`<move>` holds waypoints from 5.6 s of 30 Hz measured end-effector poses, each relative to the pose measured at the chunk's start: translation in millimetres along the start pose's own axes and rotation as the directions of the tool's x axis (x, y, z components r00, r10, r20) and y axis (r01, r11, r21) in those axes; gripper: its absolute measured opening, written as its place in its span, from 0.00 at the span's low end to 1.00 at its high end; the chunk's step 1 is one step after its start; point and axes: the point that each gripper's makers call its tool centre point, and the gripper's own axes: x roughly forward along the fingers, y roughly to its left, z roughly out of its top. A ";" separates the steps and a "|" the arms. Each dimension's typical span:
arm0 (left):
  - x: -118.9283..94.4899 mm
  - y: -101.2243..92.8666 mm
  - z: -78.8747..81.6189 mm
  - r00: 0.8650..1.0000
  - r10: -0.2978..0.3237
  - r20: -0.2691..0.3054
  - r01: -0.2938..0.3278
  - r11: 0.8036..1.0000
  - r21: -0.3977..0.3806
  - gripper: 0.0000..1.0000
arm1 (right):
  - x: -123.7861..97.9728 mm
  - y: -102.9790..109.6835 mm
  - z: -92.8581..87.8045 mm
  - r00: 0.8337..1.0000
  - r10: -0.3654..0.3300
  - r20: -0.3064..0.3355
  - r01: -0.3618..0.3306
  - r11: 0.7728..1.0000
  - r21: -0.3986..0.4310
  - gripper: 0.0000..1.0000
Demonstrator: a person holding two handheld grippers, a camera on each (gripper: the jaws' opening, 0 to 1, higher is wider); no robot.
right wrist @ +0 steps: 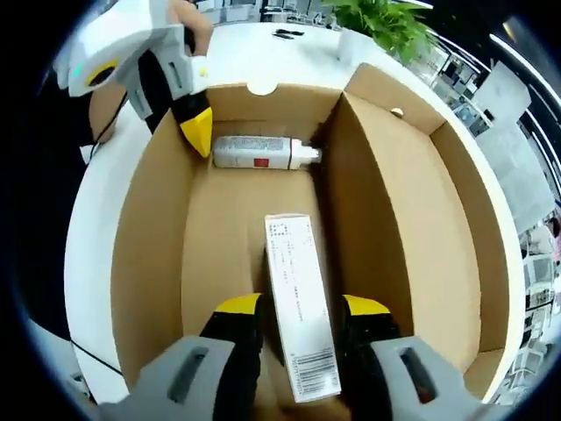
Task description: Operate the shoe box by opening the lid, removing the specified soft item, and placing it in the target area until the item is outside and the box remains undamaged.
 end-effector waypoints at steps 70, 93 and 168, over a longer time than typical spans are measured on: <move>2.1 4.6 -6.5 0.999 -0.008 -0.038 0.009 1.000 0.008 0.13 | -259.8 81.6 -146.1 0.383 -0.873 0.302 0.041 0.343 0.938 0.20; 1.0 0.6 0.8 1.000 -0.015 -0.004 0.015 1.000 0.009 0.13 | -245.9 81.3 -205.1 0.259 -0.955 0.143 -0.276 0.069 0.959 0.20; 2.4 2.4 1.1 1.000 -0.014 -0.022 0.014 1.000 0.004 0.13 | -202.5 80.7 -278.8 0.449 -0.886 -0.112 0.260 0.010 0.965 0.42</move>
